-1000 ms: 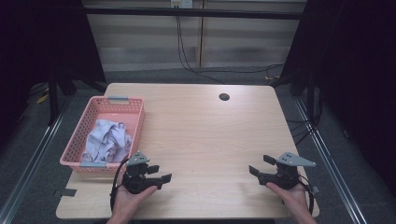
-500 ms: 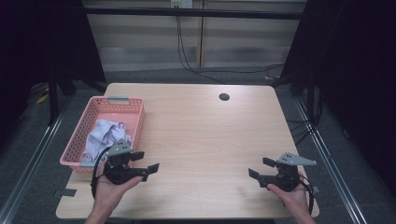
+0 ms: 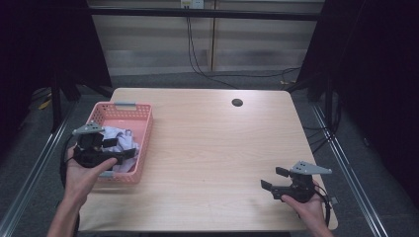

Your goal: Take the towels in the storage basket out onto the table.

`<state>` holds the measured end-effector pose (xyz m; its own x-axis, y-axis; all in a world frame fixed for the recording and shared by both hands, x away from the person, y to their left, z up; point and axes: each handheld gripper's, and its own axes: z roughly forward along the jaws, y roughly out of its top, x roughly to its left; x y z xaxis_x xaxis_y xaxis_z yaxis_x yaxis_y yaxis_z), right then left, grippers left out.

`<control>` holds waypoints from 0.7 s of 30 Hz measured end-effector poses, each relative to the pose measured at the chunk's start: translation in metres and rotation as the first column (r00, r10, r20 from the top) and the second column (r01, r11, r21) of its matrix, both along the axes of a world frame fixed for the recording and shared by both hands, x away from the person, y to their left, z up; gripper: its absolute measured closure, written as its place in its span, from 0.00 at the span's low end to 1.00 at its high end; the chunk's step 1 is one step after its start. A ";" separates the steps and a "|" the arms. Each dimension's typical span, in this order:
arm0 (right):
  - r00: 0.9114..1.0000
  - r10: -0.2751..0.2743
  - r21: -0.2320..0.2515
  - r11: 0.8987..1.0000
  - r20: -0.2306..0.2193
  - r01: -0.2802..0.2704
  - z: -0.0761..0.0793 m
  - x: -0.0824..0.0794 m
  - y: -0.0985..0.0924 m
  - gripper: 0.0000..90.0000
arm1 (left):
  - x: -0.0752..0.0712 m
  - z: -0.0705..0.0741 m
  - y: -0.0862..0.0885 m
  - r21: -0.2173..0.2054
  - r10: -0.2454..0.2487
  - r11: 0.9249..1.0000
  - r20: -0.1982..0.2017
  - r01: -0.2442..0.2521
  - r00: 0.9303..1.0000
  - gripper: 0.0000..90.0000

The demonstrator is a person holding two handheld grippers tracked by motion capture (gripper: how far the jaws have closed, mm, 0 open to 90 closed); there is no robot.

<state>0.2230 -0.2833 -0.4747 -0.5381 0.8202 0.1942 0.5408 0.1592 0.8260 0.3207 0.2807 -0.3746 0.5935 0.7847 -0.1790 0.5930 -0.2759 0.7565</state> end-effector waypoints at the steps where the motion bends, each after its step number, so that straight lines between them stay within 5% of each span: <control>1: 1.000 -0.001 -0.002 1.000 -0.003 0.001 0.000 0.001 0.001 0.19 | 0.008 0.000 0.009 0.023 0.015 1.000 -0.022 -0.015 1.000 0.18; 6: 1.000 0.006 -0.003 1.000 -0.007 -0.006 -0.001 0.002 0.001 0.19 | 0.025 -0.003 0.027 0.036 0.063 0.997 -0.049 -0.061 0.997 0.18; 10: 1.000 0.006 -0.003 1.000 -0.011 -0.006 -0.002 0.002 0.002 0.19 | 0.044 -0.012 0.041 0.093 0.081 0.993 -0.058 -0.075 0.995 0.18; 12: 1.000 0.010 -0.003 1.000 -0.017 -0.010 -0.002 0.003 0.002 0.19 | 0.050 -0.021 0.044 0.100 0.100 0.991 -0.060 -0.094 0.993 0.18; 13: 1.000 0.009 -0.002 1.000 -0.017 -0.009 -0.002 0.002 0.002 0.19 | 0.053 -0.027 0.046 0.067 0.096 0.994 -0.093 -0.090 0.991 0.18; 15: 1.000 0.012 -0.004 1.000 -0.017 -0.012 -0.002 0.003 0.002 0.19 | 0.057 -0.038 0.043 0.139 0.096 0.987 -0.129 -0.078 0.987 0.18; 18: 1.000 0.016 -0.005 1.000 -0.022 -0.016 -0.002 0.003 0.003 0.19 | 0.060 -0.046 0.038 0.152 0.089 0.986 -0.157 -0.065 0.984 0.17; 21: 1.000 0.020 -0.002 1.000 -0.022 -0.020 -0.002 0.003 0.003 0.19 | 0.063 -0.049 0.033 0.205 0.086 0.978 -0.181 -0.048 0.980 0.15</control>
<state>0.2261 -0.2806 -0.4771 -0.5500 0.8097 0.2047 0.5556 0.1718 0.8135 0.3838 0.3137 -0.4232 0.5088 0.8526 -0.1191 0.7416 -0.3639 0.5636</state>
